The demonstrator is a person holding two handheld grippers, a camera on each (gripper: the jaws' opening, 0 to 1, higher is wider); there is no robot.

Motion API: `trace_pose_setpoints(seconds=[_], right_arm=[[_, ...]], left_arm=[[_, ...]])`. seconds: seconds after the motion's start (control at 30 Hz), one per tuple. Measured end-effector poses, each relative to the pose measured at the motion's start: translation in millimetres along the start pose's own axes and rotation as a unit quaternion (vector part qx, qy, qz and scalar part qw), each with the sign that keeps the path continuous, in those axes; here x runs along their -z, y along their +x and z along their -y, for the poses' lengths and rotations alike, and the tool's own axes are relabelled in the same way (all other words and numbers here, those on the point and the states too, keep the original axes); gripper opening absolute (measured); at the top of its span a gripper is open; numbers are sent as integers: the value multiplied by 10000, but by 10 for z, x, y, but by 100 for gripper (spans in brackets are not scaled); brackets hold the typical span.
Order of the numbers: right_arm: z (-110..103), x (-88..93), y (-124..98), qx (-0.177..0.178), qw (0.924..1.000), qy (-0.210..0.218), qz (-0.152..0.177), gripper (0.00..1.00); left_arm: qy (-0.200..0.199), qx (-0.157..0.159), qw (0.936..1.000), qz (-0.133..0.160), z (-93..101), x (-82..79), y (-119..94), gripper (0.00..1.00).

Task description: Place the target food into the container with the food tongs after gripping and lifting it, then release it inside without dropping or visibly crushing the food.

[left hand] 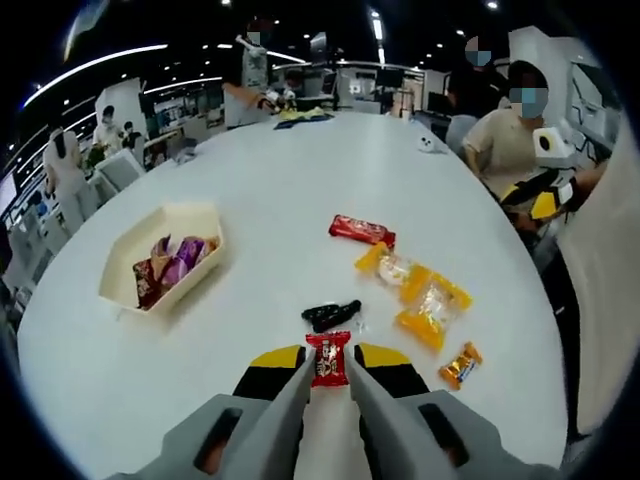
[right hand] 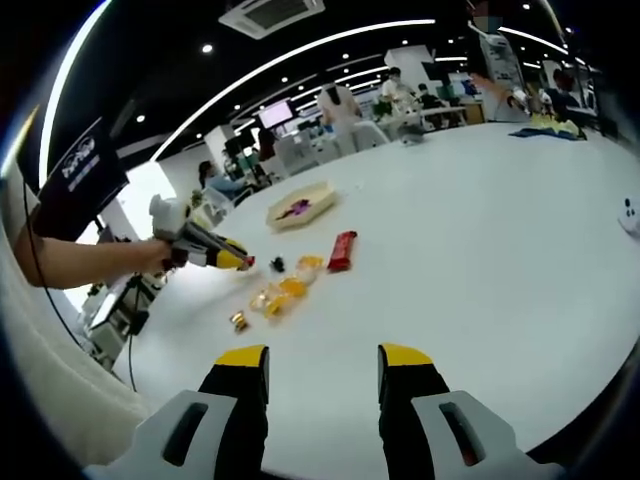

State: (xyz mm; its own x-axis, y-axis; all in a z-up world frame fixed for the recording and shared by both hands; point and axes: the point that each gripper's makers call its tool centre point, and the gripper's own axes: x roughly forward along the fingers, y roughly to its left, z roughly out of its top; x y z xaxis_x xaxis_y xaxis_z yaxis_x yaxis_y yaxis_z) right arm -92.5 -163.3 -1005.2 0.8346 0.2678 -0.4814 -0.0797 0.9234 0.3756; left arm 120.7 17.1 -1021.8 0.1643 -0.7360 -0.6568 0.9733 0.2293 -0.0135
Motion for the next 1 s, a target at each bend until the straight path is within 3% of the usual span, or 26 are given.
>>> trace_pose_setpoints(seconds=[0.37,1.0], right_arm=[[7,-44,45,-50,10000,38,72,44],[146,-119,65,42,9996,213,204,44]], left_arm=[[-241,-252,9983,457,-181,-280,-153,17],[-381,-457,9957,707,-448,-608,-52,17]])
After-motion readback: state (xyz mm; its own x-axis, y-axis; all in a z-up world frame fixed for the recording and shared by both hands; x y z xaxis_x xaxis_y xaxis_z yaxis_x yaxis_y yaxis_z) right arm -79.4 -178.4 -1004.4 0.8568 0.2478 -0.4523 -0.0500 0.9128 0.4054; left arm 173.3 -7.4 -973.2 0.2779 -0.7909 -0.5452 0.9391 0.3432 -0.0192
